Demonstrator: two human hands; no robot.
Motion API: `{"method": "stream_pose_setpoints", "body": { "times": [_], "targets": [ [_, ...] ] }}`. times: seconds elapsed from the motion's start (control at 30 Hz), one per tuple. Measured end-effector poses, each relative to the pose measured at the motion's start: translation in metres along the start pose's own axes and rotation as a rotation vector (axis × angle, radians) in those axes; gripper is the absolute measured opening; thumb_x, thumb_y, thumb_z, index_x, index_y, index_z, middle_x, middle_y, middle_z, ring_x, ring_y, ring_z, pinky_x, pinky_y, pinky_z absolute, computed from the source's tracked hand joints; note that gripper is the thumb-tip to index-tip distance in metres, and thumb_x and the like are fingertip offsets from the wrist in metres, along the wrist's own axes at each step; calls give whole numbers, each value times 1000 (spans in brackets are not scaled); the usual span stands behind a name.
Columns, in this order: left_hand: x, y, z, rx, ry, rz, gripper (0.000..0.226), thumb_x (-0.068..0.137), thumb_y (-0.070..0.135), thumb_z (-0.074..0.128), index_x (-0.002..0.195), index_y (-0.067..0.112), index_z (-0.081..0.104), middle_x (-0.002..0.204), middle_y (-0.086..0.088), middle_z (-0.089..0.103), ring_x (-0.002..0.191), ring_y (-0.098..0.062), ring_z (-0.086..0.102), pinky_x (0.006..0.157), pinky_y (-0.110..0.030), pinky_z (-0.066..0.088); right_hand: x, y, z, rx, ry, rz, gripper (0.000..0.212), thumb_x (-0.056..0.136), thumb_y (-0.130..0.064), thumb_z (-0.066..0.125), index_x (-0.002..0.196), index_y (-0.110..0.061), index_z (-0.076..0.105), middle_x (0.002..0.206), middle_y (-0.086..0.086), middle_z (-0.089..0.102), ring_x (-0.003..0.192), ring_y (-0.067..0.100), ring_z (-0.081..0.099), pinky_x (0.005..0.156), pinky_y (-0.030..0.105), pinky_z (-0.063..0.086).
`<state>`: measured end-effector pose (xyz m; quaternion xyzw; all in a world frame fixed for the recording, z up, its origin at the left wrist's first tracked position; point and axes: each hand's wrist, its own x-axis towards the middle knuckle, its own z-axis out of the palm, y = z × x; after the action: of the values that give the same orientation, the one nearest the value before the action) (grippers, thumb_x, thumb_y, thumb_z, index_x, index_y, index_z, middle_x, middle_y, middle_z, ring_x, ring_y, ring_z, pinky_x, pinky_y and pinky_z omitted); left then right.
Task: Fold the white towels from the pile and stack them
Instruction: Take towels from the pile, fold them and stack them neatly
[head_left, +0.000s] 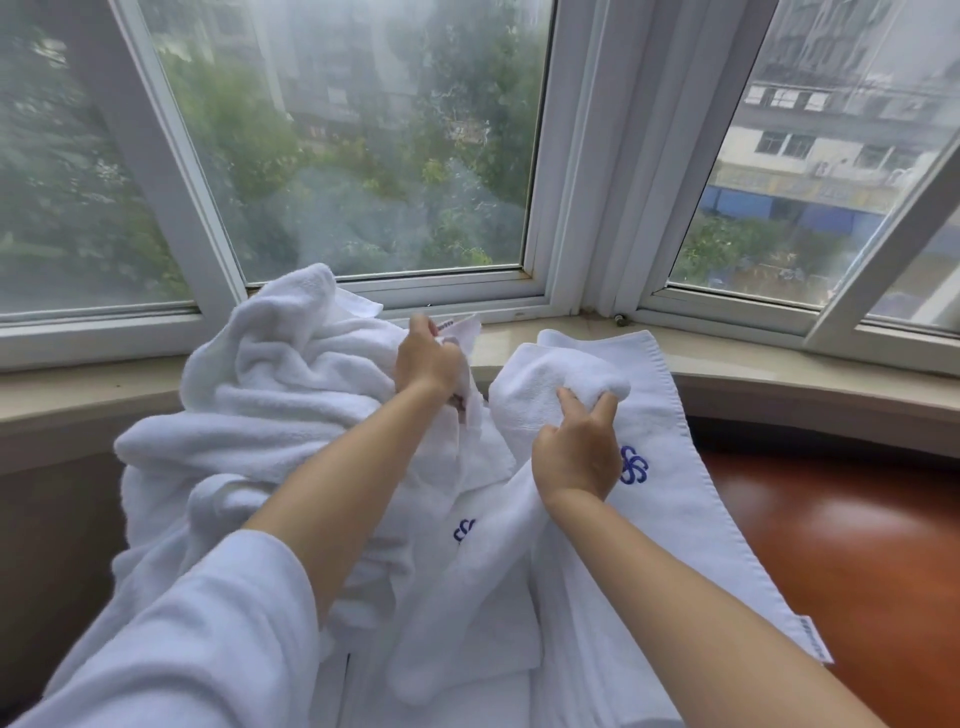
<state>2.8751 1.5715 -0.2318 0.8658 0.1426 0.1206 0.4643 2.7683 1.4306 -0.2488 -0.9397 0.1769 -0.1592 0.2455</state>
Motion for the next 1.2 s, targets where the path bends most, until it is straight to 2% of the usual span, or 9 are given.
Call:
{"method": "stream_pose_setpoints", "body": {
  "times": [0.23,0.4,0.6,0.73,0.8,0.87,0.97,1.07,1.2],
  "targets": [
    [18,47,-46,-260,21,291,17,87,7,49,92,21,57,89,-3,61,79,-23,54,66,-25,39,-6,-2,2,-12,-18,-14,56,90,-2,45,140,-25,48,129,8,36,93,30,57,58,28,30],
    [46,13,-109,-21,442,395,22,97,8,47,112,2,61,115,-23,54,97,-35,58,82,-27,40,-4,-8,7,-12,-35,-22,56,88,-5,46,141,-25,47,129,9,35,95,31,56,59,28,31],
    [35,-58,-115,840,-14,33,40,95,10,36,129,20,54,132,-11,49,121,-33,46,103,-49,35,-4,-20,22,12,-82,-41,56,87,-5,46,140,-22,46,128,10,35,99,30,54,61,28,35],
    [41,-58,-115,759,-181,-225,50,92,21,29,139,18,45,144,-9,40,135,-33,33,109,-66,15,-6,-28,31,22,-111,-53,55,86,-4,46,139,-22,47,126,11,36,98,31,54,59,29,32],
    [50,-46,-119,582,-120,-303,54,92,34,27,138,14,47,146,-11,39,137,-33,30,111,-66,9,-4,-28,32,21,-99,-55,55,85,-3,47,137,-22,50,126,13,37,95,32,54,58,29,31],
    [53,-33,-115,495,52,-150,54,90,46,28,124,18,61,137,-11,47,131,-32,36,111,-64,9,-2,-26,31,27,-86,-42,55,84,-3,47,137,-21,50,127,13,36,92,34,55,58,29,32],
    [38,-19,-95,572,213,339,39,88,46,51,111,19,69,129,-4,55,123,-25,44,112,-52,13,-1,-27,27,53,-75,-17,58,84,-6,48,140,-22,46,130,14,35,89,35,56,59,30,33],
    [15,-13,-71,596,-34,653,30,90,32,56,113,17,68,126,-3,59,121,-26,48,112,-40,23,-4,-29,21,81,-61,-24,59,84,-6,49,140,-23,46,132,14,34,88,36,57,59,30,33],
    [-17,-10,-50,896,-341,825,25,89,25,50,104,16,68,113,-3,65,115,-26,51,105,-34,29,-12,-33,1,144,-20,-58,60,80,-4,50,137,-22,50,130,15,35,86,37,57,58,31,35]
  ]
}}
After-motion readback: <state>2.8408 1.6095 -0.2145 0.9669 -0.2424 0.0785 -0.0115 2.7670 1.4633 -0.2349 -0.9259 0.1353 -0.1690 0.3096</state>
